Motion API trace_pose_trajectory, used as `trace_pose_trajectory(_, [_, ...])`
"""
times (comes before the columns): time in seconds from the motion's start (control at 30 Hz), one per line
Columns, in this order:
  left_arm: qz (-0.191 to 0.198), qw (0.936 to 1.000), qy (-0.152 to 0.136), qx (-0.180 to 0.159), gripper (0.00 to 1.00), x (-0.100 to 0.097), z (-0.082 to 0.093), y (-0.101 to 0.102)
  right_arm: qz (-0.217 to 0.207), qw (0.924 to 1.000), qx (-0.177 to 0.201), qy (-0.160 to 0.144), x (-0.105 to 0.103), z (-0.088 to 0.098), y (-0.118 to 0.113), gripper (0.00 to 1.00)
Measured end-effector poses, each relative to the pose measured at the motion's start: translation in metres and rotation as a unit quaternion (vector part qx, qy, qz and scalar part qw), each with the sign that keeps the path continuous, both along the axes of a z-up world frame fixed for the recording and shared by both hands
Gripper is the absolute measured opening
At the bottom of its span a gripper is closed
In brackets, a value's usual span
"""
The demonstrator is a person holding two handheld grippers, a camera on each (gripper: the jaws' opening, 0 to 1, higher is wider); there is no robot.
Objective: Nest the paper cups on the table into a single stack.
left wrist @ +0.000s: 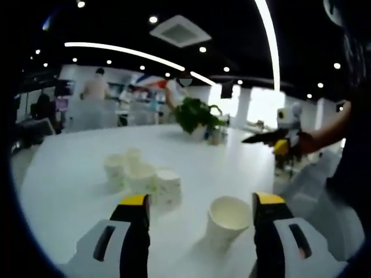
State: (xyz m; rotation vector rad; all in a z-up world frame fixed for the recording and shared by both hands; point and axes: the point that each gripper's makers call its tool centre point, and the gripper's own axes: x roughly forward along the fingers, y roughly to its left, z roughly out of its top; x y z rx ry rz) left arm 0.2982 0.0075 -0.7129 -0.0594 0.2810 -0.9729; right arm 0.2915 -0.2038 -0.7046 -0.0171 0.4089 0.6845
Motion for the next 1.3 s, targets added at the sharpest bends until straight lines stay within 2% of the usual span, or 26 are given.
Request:
trace_pose_trajectory(0.13, [0.016,0.9999,-0.002,0.0,0.78,0.003,0.001,0.004,0.0,1.0,-0.001,0.002,-0.001,-0.001,-0.003,1.0])
trace_pose_trajectory(0.4, [0.033,0.9994,-0.004,0.001,0.82,0.001,0.004,0.01,-0.001,1.0,-0.003,0.009,-0.004,-0.007,-0.009,1.0])
trace_pose_trajectory(0.57, [0.051,0.9986,-0.009,0.011,0.9,0.002,0.004,0.018,0.002,0.9999,-0.004,0.013,-0.006,-0.008,-0.007,1.0])
trace_pose_trajectory(0.97, [0.075,0.9972,-0.007,0.005,0.96,0.001,0.005,0.038,0.014,0.9998,-0.006,0.013,-0.001,-0.008,0.004,1.0])
trace_pose_trajectory(1.1, [0.085,0.9962,-0.02,0.006,0.98,0.004,0.01,0.045,0.017,0.9998,-0.006,0.013,-0.001,-0.009,0.007,1.0])
trace_pose_trajectory(1.23, [0.078,0.9962,-0.037,0.013,0.98,0.005,0.015,0.049,0.018,0.9997,-0.007,0.017,-0.001,-0.01,0.008,1.0])
trace_pose_trajectory(1.3, [0.075,0.9964,-0.037,0.017,0.98,0.007,0.016,0.051,0.024,0.9996,-0.011,0.012,0.001,-0.007,0.012,1.0])
